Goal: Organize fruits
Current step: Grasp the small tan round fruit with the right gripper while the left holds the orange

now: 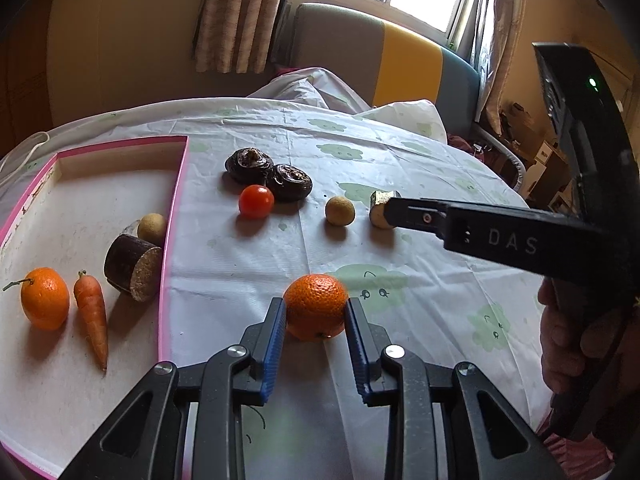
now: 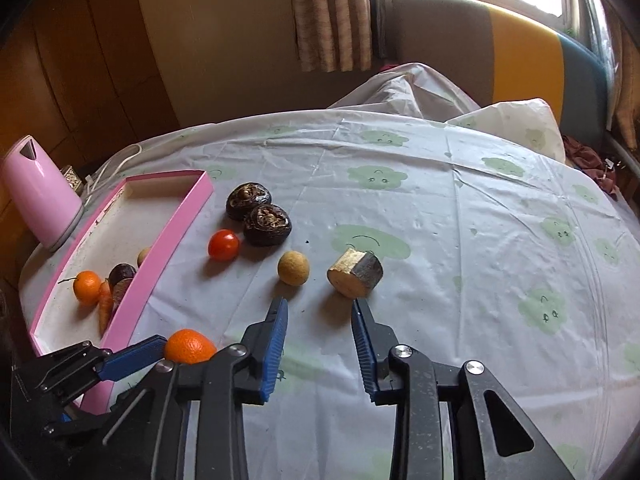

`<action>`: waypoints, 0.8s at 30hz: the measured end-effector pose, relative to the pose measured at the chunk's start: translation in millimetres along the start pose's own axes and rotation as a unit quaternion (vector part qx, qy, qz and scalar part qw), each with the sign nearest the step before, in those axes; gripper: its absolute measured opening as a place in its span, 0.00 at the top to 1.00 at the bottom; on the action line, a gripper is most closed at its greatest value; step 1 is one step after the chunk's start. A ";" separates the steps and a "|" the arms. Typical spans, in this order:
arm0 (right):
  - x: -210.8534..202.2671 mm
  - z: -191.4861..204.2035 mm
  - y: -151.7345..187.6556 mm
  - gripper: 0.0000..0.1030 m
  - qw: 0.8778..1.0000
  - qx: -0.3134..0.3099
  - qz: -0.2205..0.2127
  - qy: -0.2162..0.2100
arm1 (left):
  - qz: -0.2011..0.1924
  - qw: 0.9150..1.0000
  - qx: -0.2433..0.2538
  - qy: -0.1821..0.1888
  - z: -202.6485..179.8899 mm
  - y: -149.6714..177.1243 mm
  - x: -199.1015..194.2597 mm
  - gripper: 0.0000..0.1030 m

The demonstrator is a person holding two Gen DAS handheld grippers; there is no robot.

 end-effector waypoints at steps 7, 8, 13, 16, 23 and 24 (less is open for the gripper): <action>23.7 27.5 -18.9 0.67 0.999 -0.045 0.007 0.006 | -0.002 1.000 0.000 0.007 1.5 1.3 -1.4 0.71; 27.9 28.5 -21.2 0.67 0.998 -0.052 0.007 0.017 | -0.003 1.000 0.002 0.007 1.3 1.4 -1.5 0.71; 50.7 34.9 -23.8 0.67 0.996 -0.082 0.026 0.036 | -0.004 1.000 -0.001 0.013 2.4 1.8 -1.9 0.71; 57.5 37.0 -19.6 0.77 0.993 -0.100 0.031 0.045 | -0.003 1.000 -0.001 0.015 2.5 1.1 -1.8 0.71; 50.5 34.8 -13.4 0.77 0.994 -0.093 0.029 0.038 | -0.011 1.000 -0.002 0.021 0.3 -4.2 -13.3 0.73; 48.6 35.5 -12.1 0.78 0.995 -0.091 0.030 0.035 | -0.017 1.000 -0.001 0.021 -0.3 -6.7 -17.4 0.73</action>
Point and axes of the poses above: each gripper's, at about its wrist camera, not at the fingertips, and x roughly the way its jaws point, z to its left, y to its underside, the point moved 7 cm from there along x, roughly the way its jaws point, and after that the axes turned 14 degrees about y, right-handed, at the moved point
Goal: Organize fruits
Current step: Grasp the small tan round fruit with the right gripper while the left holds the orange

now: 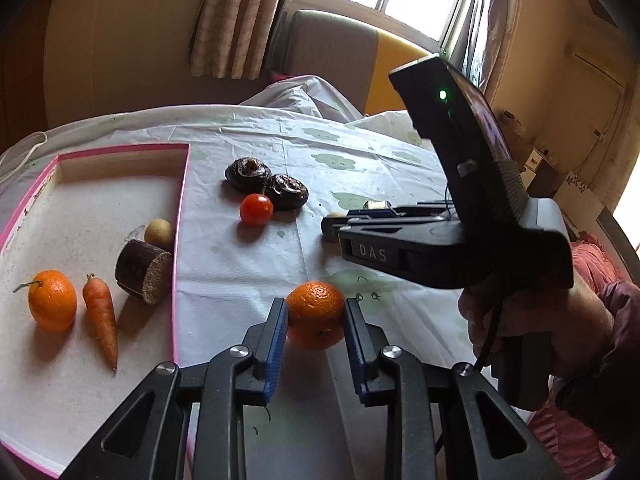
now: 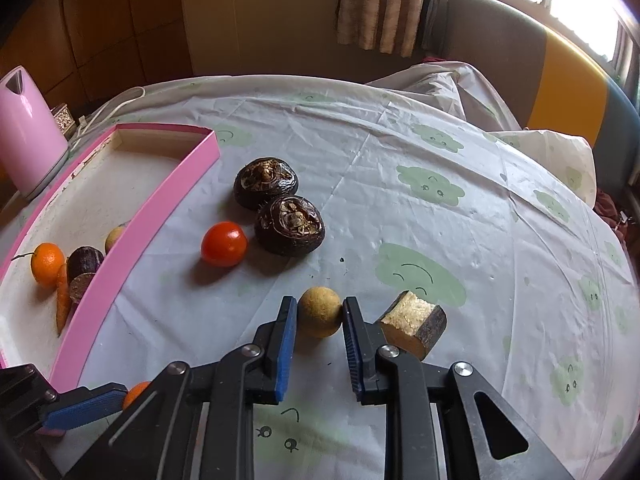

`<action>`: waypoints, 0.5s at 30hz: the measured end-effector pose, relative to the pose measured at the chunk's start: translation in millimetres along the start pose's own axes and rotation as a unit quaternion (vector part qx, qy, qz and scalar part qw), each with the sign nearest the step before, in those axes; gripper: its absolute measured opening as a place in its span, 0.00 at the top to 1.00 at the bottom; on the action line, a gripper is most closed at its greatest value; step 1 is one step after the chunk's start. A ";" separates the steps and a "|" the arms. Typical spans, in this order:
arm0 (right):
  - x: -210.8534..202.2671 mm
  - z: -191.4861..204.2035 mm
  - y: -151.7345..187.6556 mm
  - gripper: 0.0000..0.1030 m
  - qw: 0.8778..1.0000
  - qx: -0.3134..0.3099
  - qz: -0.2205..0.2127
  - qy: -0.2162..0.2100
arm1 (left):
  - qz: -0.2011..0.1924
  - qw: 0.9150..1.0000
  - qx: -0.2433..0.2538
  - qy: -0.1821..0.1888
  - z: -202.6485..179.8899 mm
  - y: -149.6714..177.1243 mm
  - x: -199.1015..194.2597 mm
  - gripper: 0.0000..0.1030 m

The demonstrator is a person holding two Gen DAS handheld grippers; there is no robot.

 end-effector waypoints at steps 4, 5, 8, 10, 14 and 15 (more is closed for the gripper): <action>-6.0 3.4 6.1 0.78 1.000 0.002 -0.001 -0.005 | -0.022 1.000 0.001 -0.002 1.8 -13.6 -19.6 0.97; -7.3 3.6 7.8 0.78 1.000 0.005 -0.001 -0.008 | -0.024 1.000 0.006 -0.001 1.5 -16.7 -23.2 0.97; -9.2 4.5 12.2 0.78 1.000 0.010 -0.003 -0.008 | -0.032 0.999 0.002 -0.005 8.1 -21.2 -29.8 0.97; -10.3 3.4 14.0 0.78 1.000 0.018 -0.001 -0.010 | -0.021 1.000 -0.008 0.002 11.4 -18.4 -29.8 0.96; -11.5 1.8 16.6 0.78 1.000 0.022 0.000 -0.015 | 0.002 1.000 -0.010 0.020 8.3 -7.5 -25.4 0.71; -11.4 1.9 16.6 0.78 1.000 0.022 0.000 -0.015 | 0.010 1.000 -0.014 0.024 7.8 -4.9 -23.2 0.65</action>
Point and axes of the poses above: each gripper's, at about its wrist camera, not at the fingertips, and x roughly the way its jaws point, z to its left, y to its underside, the point moved 7 cm from there along x, roughly the way its jaws point, and after that the axes turned 14 degrees about y, right-handed, at the moved point
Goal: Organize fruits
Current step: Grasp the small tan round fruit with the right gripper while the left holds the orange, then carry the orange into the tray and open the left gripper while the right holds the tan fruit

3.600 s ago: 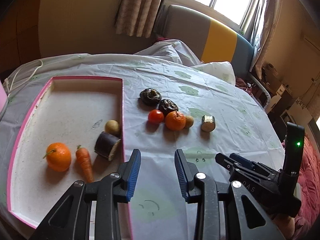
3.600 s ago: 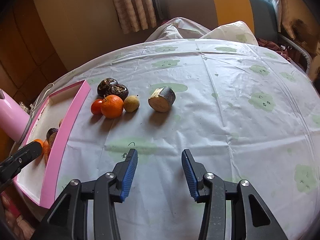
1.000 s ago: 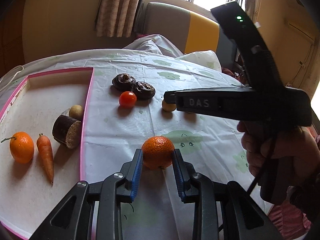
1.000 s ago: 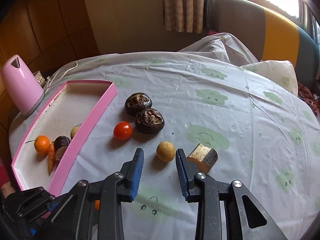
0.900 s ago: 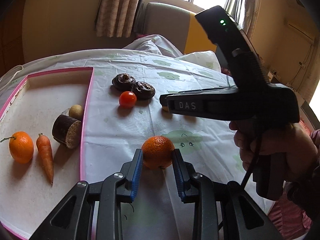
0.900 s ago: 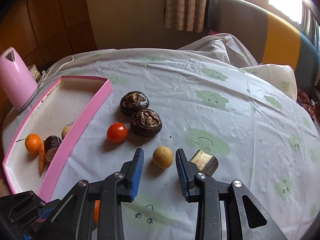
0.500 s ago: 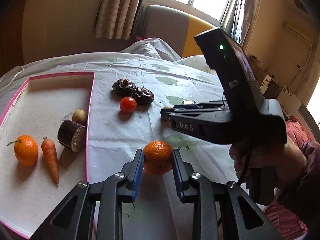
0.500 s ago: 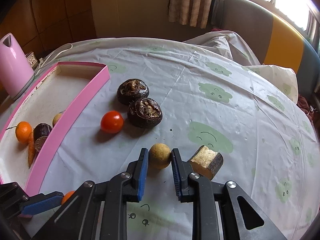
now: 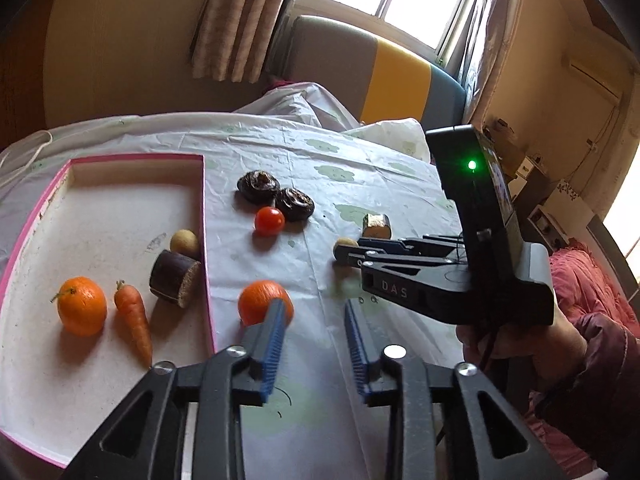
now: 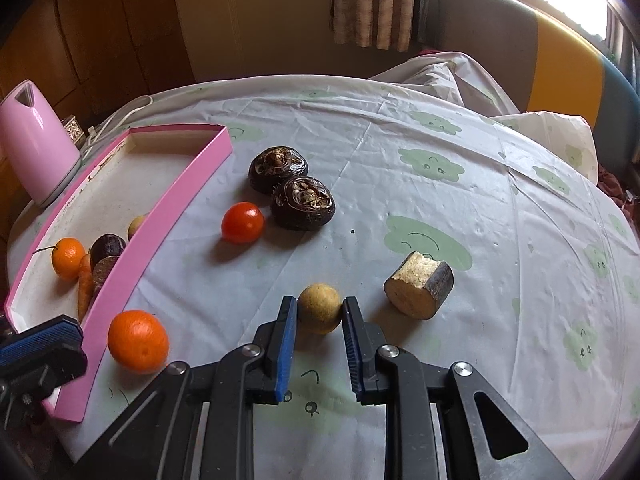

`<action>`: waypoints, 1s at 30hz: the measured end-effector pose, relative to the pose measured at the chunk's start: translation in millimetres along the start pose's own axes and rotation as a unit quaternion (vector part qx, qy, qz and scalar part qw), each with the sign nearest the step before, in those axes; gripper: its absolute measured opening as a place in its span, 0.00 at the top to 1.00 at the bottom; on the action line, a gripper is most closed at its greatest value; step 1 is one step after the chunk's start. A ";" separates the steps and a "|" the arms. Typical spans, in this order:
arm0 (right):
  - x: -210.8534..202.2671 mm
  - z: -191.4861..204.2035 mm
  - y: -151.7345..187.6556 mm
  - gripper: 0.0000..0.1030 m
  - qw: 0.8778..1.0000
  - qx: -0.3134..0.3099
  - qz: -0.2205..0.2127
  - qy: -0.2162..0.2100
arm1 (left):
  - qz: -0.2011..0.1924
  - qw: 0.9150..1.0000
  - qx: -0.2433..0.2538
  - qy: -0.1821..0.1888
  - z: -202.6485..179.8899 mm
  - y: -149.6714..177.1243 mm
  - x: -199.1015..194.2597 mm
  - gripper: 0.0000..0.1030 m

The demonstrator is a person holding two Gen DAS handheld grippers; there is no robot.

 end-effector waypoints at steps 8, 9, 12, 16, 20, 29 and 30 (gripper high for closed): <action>1.0 -2.1 -0.4 0.78 1.000 0.010 -0.001 -0.011 | 0.017 0.999 0.016 -0.046 8.3 -10.1 11.5 0.61; 1.2 -2.8 -0.4 0.78 1.000 0.011 -0.002 -0.013 | 0.019 0.998 0.018 -0.052 11.0 -13.7 13.2 0.60; 2.1 -3.7 -0.6 0.78 1.000 0.018 -0.003 -0.018 | 0.043 0.997 0.030 -0.061 17.4 -20.8 24.1 0.56; 3.7 -4.4 -1.6 0.78 0.999 0.024 -0.006 -0.024 | 0.068 0.992 0.057 -0.085 20.4 -27.0 39.6 0.56; 4.2 -5.8 -1.6 0.78 0.999 0.030 -0.007 -0.032 | 0.090 0.984 0.094 -0.126 23.1 -31.5 51.3 0.56; 5.1 -7.0 -2.0 0.78 0.999 0.033 -0.009 -0.036 | 0.083 0.982 0.105 -0.136 36.0 -37.6 50.7 0.72; 5.2 -6.7 -2.0 0.78 0.999 0.032 -0.009 -0.035 | 0.077 0.985 0.092 -0.121 36.1 -37.8 48.0 0.72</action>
Point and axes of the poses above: each gripper's, at about its wrist camera, not at the fingertips, and x roughly the way its jaws point, z to its left, y to its underside, the point moved 7 cm from there along x, roughly the way its jaws point, and after that the axes turned 14 degrees about y, right-handed, at the moved point
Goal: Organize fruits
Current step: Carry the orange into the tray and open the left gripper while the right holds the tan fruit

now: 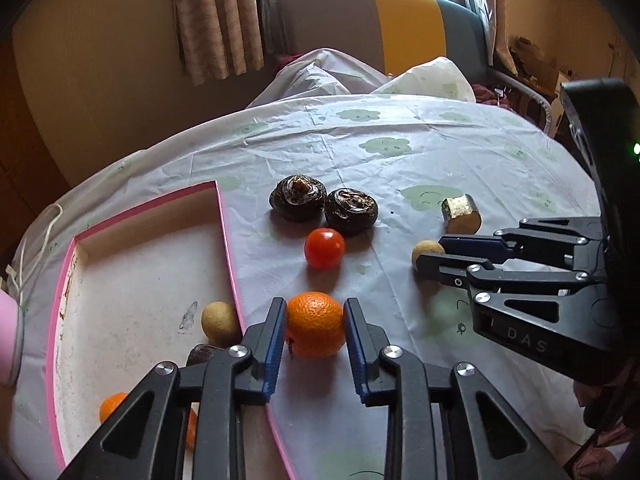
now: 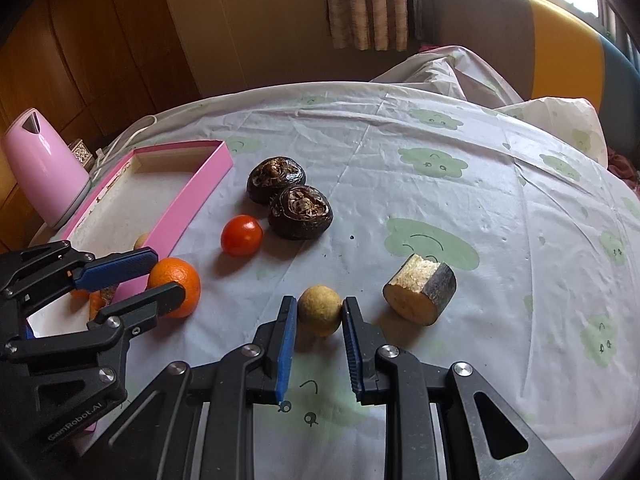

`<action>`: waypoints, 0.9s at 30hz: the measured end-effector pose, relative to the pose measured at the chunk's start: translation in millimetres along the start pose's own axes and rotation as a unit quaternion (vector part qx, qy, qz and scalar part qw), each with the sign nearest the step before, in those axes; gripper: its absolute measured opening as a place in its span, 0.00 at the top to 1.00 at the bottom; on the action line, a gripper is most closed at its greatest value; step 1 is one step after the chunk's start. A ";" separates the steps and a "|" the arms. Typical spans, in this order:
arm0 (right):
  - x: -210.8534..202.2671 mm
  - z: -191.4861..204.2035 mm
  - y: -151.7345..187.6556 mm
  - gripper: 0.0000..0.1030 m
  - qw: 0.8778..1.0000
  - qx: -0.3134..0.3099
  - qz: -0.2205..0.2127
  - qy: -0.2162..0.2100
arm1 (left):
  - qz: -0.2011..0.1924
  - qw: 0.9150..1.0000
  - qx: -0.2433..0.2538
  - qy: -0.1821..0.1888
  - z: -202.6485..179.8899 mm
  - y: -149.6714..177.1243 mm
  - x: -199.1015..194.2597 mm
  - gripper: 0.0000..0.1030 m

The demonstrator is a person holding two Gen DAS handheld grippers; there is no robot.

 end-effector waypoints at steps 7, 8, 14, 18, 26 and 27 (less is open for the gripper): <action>-0.9 0.7 -0.6 0.78 1.000 -0.005 0.001 0.009 | -0.050 0.996 -0.036 0.063 -8.3 -7.1 -27.6 0.72; -1.1 0.9 -0.2 0.78 1.000 -0.005 0.001 0.010 | -0.058 0.995 -0.042 0.066 -7.1 -9.2 -33.8 0.72; -2.3 7.8 1.5 0.78 1.000 -0.019 0.000 0.017 | -0.114 0.988 -0.108 0.009 43.1 -24.8 -73.4 0.72; -4.5 15.6 1.5 0.78 0.999 -0.030 0.001 0.017 | -0.111 0.976 -0.179 -0.046 99.1 -17.0 -76.2 0.72; -5.6 26.2 4.8 0.78 0.999 -0.039 0.001 0.023 | -0.099 0.963 -0.225 -0.106 142.6 11.8 -77.1 0.66; -5.8 26.2 5.3 0.78 0.999 -0.041 0.001 0.024 | -0.101 0.963 -0.227 -0.101 141.6 13.4 -79.1 0.65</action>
Point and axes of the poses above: each gripper's, at about its wrist camera, not at the fingertips, and x roughly the way its jaws point, z to its left, y to its underside, the point moved 7 cm from there along x, roughly the way its jaws point, and after that the axes turned 14 degrees about y, right-handed, at the moved point
